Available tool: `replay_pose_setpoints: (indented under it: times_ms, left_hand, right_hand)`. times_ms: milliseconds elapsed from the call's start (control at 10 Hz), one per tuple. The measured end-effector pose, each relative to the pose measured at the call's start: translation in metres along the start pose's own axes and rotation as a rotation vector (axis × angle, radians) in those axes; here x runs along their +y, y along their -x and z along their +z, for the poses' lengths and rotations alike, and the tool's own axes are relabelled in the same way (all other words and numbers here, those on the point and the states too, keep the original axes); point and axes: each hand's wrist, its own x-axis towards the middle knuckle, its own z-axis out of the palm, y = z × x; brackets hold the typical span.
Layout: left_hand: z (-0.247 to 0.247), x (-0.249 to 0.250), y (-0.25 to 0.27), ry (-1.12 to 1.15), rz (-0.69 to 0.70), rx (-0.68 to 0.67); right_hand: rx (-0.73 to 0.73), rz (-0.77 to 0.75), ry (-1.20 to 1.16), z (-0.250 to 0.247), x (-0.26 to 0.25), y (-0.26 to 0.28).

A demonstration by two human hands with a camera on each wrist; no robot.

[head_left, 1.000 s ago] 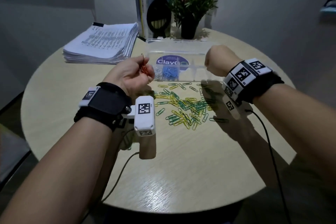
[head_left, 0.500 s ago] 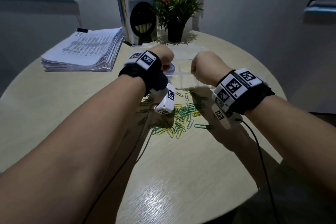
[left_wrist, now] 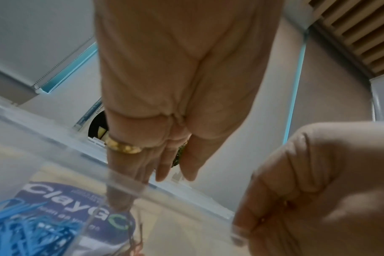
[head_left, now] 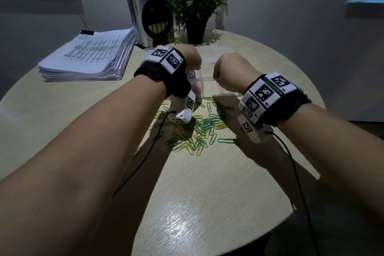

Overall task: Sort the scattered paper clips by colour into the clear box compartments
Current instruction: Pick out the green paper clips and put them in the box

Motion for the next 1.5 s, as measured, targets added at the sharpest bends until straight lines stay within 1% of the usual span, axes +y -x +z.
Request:
replay_pose_setpoints:
  times_ms: [100, 200, 300, 400, 500, 700, 800, 900, 1000, 1100, 1200, 1300, 1400, 1500]
  left_hand:
    - [-0.001, -0.003, 0.015, 0.269, 0.001, 0.019]
    - [-0.007, -0.010, 0.026, 0.516, 0.010, -0.071]
    - [-0.014, -0.028, 0.040, 0.675, 0.047, -0.069]
    - [-0.015, -0.049, 0.058, 0.835, 0.060, -0.037]
    - [-0.011, -0.070, 0.073, 0.982, 0.065, -0.044]
    - [0.002, -0.093, 0.095, 1.200, 0.070, -0.050]
    - [0.011, -0.098, 0.101, 1.337, 0.055, -0.026]
    - [0.026, -0.099, 0.101, 1.461, 0.012, -0.030]
    - [0.045, -0.093, 0.100, 1.551, -0.049, -0.029]
    - [0.061, -0.083, 0.093, 1.642, -0.105, -0.083]
    - [0.070, -0.075, 0.090, 1.831, -0.124, -0.221]
    - [0.072, -0.070, 0.089, 1.966, -0.143, -0.248]
    - [0.071, -0.076, 0.087, 2.043, -0.158, -0.223]
    - [0.065, -0.090, 0.079, 2.035, -0.164, -0.122]
  right_hand:
    - [-0.015, 0.007, -0.017, -0.005, -0.001, 0.005]
    - [0.010, 0.018, -0.035, -0.009, -0.003, 0.015]
    - [-0.055, -0.037, -0.057, -0.012, -0.014, 0.031]
    - [-0.343, -0.137, -0.029, -0.014, -0.027, 0.049]
    - [-0.545, -0.219, 0.071, -0.009, -0.033, 0.060]
    - [-0.510, -0.204, 0.118, 0.002, -0.038, 0.061]
    - [-0.490, -0.183, 0.069, -0.001, -0.037, 0.059]
    - [-0.468, -0.151, -0.030, -0.011, -0.037, 0.055]
    - [-0.489, -0.105, -0.241, -0.022, -0.041, 0.051]
    - [-0.485, -0.116, -0.370, -0.031, -0.051, 0.048]
    - [-0.459, -0.148, -0.418, -0.034, -0.061, 0.045]
    - [-0.417, -0.174, -0.430, -0.036, -0.067, 0.044]
    - [-0.390, -0.113, -0.523, -0.036, -0.063, 0.042]
    - [-0.369, -0.055, -0.484, -0.029, -0.055, 0.041]
